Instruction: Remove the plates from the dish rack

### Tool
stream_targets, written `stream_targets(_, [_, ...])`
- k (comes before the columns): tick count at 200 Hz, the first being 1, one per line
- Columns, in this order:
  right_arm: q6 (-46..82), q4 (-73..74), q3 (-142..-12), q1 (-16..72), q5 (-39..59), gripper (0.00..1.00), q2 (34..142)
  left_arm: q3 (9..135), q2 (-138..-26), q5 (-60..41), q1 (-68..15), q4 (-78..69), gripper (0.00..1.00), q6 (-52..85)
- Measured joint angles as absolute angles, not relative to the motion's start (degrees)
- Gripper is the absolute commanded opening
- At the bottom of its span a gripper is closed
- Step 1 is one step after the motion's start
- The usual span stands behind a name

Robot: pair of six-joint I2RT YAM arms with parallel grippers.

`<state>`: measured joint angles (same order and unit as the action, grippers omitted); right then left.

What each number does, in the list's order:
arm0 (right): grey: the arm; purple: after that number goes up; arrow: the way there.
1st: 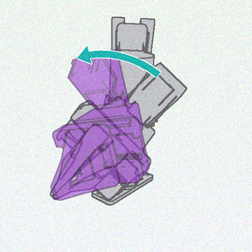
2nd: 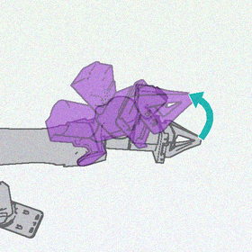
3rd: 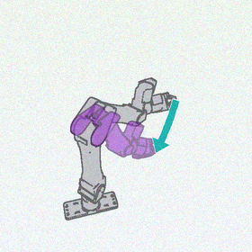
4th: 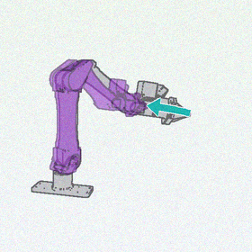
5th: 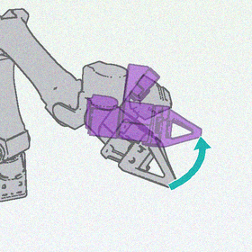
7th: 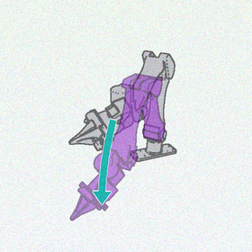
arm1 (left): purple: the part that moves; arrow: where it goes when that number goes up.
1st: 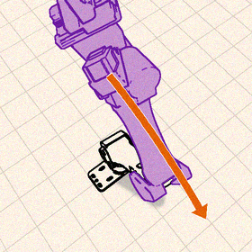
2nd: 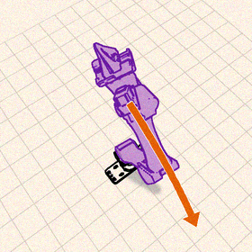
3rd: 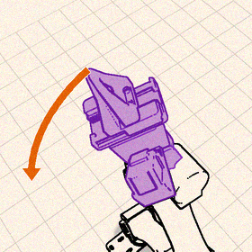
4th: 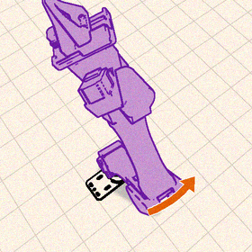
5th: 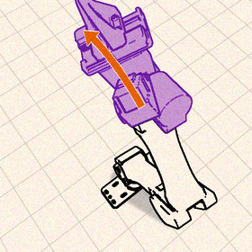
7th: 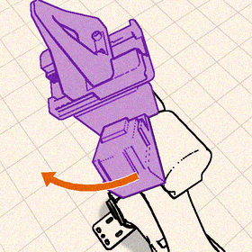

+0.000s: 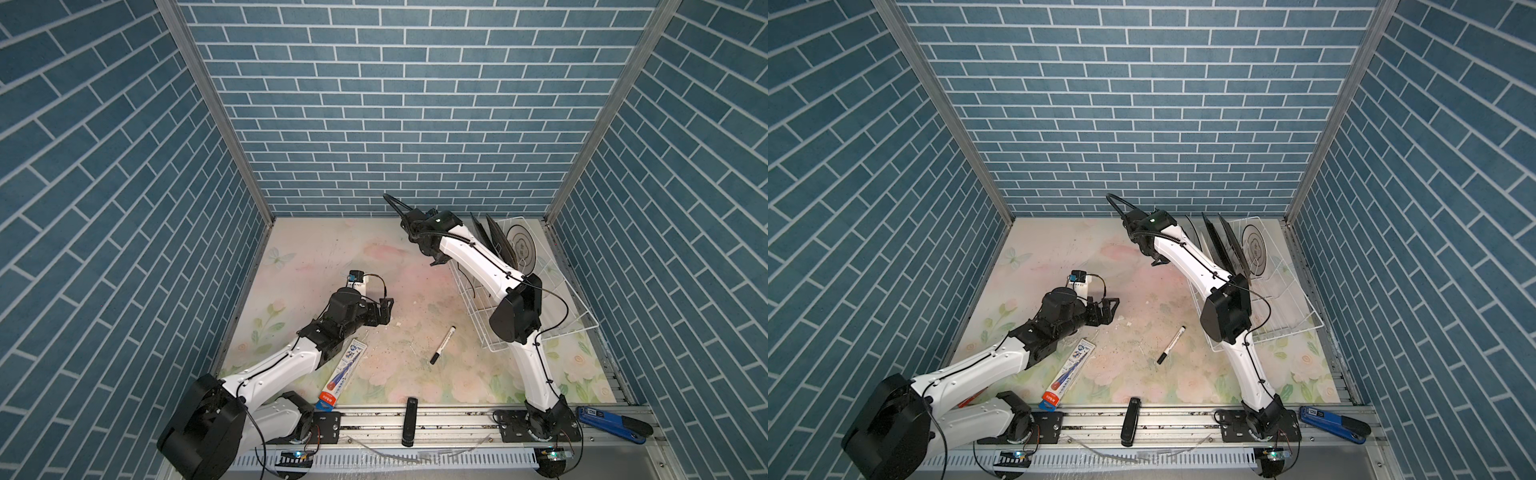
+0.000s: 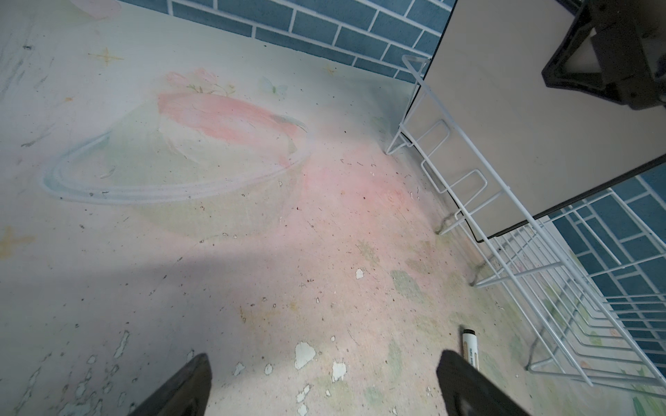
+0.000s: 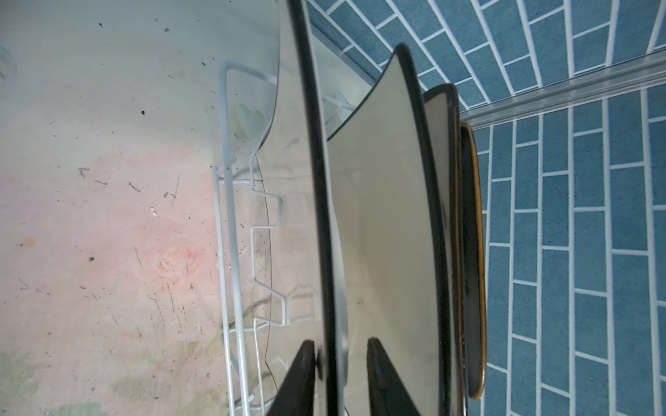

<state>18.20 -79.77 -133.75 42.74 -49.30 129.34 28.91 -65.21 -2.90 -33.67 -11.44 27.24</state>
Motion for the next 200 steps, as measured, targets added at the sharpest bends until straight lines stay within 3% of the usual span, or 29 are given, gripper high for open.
stream_targets(88, [18.17,-81.30,-133.82,42.19,-48.01,0.22,130.50,28.91,-64.36,-2.90,-33.67,-10.74,1.00,26.37])
stream_targets(167, [20.32,-81.87,-135.41,42.26,-46.94,0.14,131.26,28.91,-63.26,-2.70,-33.67,-9.58,1.00,25.56])
stream_targets(200, [20.62,-81.87,-135.50,42.26,-46.68,0.04,131.26,28.91,-63.02,-2.50,-33.67,-8.54,1.00,24.91])
